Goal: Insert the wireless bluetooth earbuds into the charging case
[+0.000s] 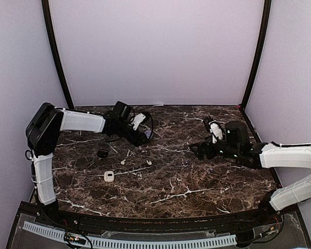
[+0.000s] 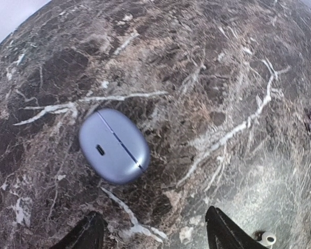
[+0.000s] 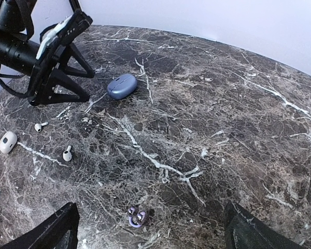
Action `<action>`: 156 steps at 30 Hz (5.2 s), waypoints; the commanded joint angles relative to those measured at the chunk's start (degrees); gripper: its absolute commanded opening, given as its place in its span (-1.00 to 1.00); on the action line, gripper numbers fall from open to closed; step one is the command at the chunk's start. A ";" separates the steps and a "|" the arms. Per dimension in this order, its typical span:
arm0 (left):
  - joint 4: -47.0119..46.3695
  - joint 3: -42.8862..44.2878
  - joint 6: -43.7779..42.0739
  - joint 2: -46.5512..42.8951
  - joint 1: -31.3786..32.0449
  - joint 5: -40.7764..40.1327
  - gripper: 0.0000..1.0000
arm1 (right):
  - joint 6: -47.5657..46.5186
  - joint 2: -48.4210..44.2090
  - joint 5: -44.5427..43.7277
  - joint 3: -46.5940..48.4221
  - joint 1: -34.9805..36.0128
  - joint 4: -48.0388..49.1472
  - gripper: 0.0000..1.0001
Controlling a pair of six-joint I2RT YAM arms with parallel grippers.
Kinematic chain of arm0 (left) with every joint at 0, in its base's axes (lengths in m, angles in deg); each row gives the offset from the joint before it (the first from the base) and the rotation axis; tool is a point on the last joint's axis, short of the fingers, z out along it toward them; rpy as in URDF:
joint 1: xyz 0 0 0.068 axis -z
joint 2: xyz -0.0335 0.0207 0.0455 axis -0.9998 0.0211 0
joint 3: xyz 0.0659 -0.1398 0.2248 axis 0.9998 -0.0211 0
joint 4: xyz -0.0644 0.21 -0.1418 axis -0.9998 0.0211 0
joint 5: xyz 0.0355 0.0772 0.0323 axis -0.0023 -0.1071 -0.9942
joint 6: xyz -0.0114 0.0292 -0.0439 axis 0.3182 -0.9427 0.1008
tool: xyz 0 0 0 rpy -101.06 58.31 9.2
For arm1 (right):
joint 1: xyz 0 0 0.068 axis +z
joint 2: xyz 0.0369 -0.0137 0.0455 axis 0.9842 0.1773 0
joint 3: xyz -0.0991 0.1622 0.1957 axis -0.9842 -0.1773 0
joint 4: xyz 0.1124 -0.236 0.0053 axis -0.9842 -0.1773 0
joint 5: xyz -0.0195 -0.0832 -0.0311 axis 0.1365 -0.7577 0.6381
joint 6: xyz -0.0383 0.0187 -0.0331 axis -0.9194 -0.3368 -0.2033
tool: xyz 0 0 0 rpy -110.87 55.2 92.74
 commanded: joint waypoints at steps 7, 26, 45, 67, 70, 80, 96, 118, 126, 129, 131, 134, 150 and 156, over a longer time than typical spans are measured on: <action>5.04 7.90 23.90 1.36 0.25 -5.17 0.98 | -0.11 -0.29 0.29 1.38 -0.32 -0.19 0.92; 24.85 28.07 32.13 14.72 5.67 -26.20 0.98 | -0.05 -0.83 0.21 1.25 -0.31 -0.67 0.91; 31.34 38.30 27.27 23.96 5.68 -29.52 0.22 | 0.02 -1.95 -0.95 1.16 -0.29 -2.00 0.91; 19.18 8.72 26.55 -1.97 5.64 11.51 -0.13 | -2.52 -1.76 7.26 1.98 -0.23 -1.64 0.88; 17.92 5.37 26.11 -3.56 5.64 24.50 -0.17 | -4.25 -2.57 10.06 0.60 0.63 1.80 0.88; 9.18 -4.71 26.52 -8.34 6.27 48.62 -0.21 | -27.39 -11.36 16.47 -15.60 9.90 27.73 0.99; 9.80 -5.79 24.39 -9.01 8.90 52.70 -0.21 | -49.98 6.94 23.95 1.70 15.20 13.09 0.36; 12.27 -4.51 21.06 -9.15 12.00 54.29 -0.22 | -53.68 14.06 33.44 10.80 15.20 3.51 -0.26; 12.27 -4.44 20.52 -9.35 12.05 54.29 -0.19 | -54.20 15.25 34.55 12.82 15.19 -1.09 -0.53; 11.69 -4.70 20.33 -9.90 12.05 54.04 -0.14 | -53.55 15.20 33.99 12.48 15.15 -0.85 -0.62; 10.55 -5.31 20.50 -10.58 12.05 53.37 -0.01 | -52.92 15.12 33.44 12.16 15.12 -0.30 -0.64; 9.36 -5.98 19.94 -12.14 12.06 51.41 0.37 | -50.96 14.57 32.77 11.12 14.77 1.45 -0.65; -25.10 -34.14 22.90 -43.82 7.66 21.18 0.98 | -36.73 5.32 27.79 4.03 14.28 5.96 -0.72; -42.98 -50.20 23.98 -55.54 7.61 7.68 0.98 | -30.75 3.14 26.44 1.61 14.01 7.09 -0.72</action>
